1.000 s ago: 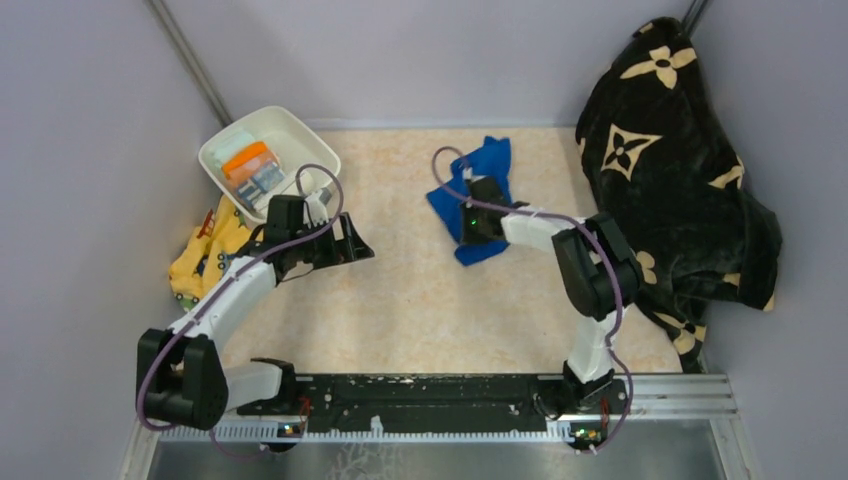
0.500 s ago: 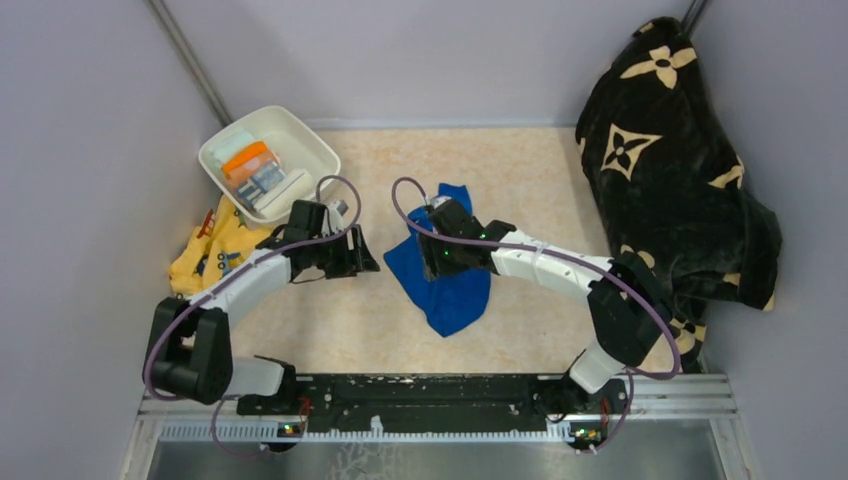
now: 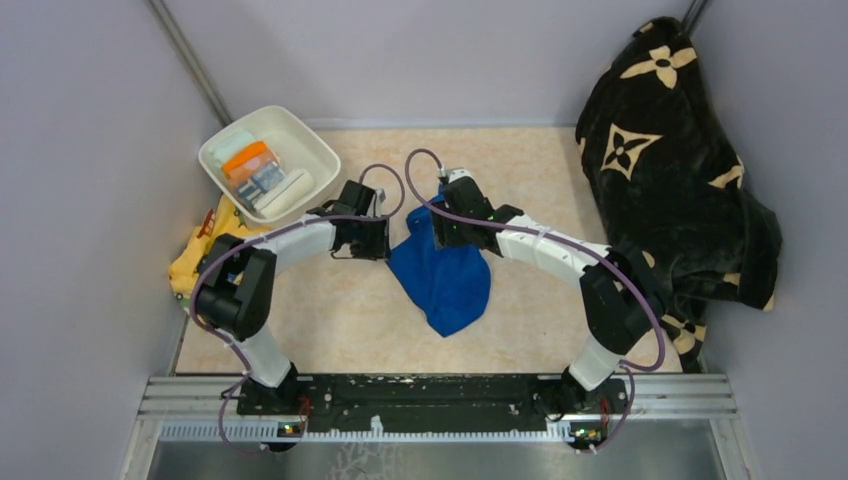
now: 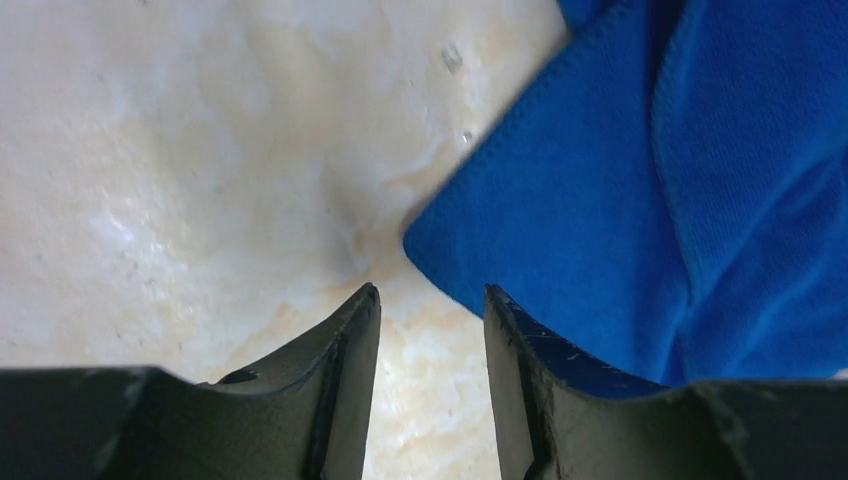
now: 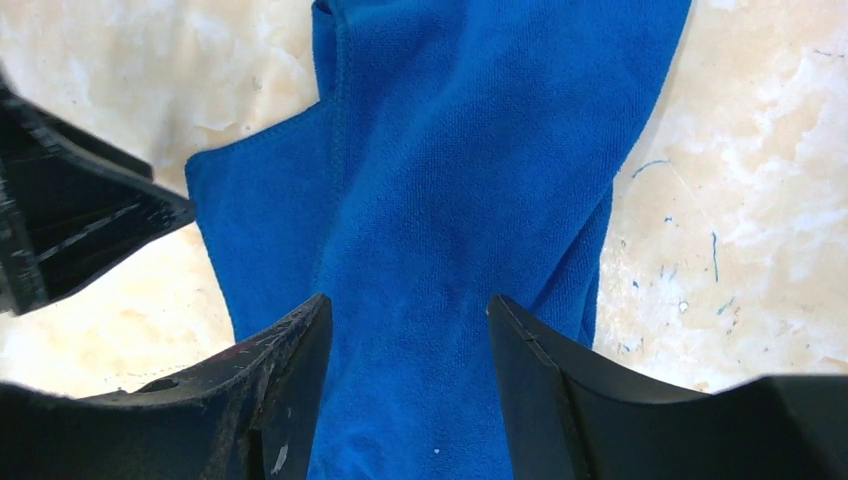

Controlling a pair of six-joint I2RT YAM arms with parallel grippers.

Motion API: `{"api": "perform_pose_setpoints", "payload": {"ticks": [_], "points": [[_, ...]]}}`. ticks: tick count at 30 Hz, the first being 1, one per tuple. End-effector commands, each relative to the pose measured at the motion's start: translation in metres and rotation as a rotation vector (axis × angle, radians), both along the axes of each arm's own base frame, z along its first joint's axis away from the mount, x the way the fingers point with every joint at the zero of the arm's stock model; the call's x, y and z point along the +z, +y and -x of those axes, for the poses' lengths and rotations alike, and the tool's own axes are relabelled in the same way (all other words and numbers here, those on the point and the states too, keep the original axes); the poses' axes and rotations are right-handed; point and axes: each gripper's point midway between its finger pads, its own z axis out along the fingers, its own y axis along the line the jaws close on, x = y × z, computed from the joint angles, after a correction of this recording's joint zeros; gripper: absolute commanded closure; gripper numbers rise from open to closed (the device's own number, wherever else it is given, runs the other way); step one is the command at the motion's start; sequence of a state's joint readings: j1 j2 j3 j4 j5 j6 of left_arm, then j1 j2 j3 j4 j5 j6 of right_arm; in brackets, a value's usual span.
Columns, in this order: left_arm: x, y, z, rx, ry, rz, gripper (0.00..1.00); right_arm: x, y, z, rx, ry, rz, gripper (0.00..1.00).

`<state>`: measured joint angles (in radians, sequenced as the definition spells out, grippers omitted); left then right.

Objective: Roll the towels
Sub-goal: Move the towel to the center of the board, then flatten out the towel at the center of the board.

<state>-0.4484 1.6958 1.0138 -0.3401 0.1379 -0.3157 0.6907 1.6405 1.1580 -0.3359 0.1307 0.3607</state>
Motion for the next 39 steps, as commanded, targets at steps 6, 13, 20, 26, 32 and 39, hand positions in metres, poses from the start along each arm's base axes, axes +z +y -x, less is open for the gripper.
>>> {"api": "perform_pose_setpoints", "payload": {"ticks": [6, 13, 20, 26, 32, 39], "points": [[-0.031, -0.004, -0.014, -0.066, -0.007, -0.231, 0.53, 0.003, -0.007, -0.011, 0.0, -0.067, -0.032, 0.4], [-0.057, 0.0, 0.014, -0.101, 0.075, -0.335, 0.67, 0.011, -0.006, -0.023, 0.007, -0.104, -0.033, 0.39], [-0.055, 0.001, 0.036, -0.076, 0.102, -0.283, 1.0, 0.013, 0.025, -0.05, 0.054, -0.124, -0.083, 0.39], [-0.032, 0.004, 0.042, -0.02, 0.088, -0.174, 1.0, 0.011, 0.053, -0.072, 0.102, -0.147, -0.124, 0.38], [-0.028, 0.002, 0.05, 0.0, 0.102, -0.109, 1.0, -0.005, 0.075, -0.082, 0.179, -0.145, -0.112, 0.38], [-0.033, 0.002, 0.06, 0.015, 0.129, -0.065, 1.0, -0.03, 0.089, -0.087, 0.197, -0.12, -0.086, 0.38]]}}
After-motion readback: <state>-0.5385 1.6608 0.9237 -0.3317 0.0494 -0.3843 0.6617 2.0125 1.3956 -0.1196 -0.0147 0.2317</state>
